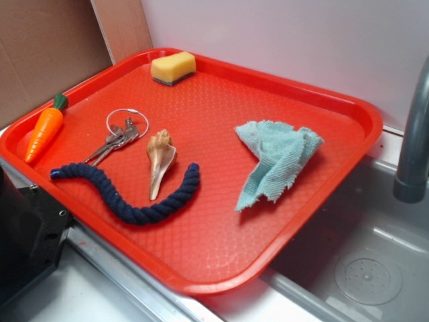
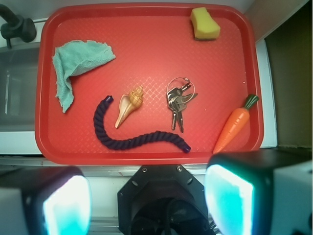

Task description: Grab the shell.

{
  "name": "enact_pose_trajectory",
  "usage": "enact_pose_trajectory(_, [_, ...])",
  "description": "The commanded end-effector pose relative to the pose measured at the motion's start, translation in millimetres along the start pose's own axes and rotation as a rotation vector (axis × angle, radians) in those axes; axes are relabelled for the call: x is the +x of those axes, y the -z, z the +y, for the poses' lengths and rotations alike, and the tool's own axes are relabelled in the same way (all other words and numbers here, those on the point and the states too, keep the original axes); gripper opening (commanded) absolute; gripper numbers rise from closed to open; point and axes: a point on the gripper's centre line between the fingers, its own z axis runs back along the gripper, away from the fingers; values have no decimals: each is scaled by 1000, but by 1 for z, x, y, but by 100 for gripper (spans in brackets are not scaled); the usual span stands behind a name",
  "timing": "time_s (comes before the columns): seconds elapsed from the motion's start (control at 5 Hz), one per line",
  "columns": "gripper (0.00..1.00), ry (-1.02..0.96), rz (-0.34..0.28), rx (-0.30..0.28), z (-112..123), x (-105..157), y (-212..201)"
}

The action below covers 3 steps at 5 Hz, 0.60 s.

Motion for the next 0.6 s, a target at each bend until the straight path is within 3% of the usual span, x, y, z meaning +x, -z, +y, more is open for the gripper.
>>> enact_pose_trajectory(0.0, [100,0,0,0,0,0,0])
enact_pose_trajectory(0.4, [100,-371,-17,-11,2,24,48])
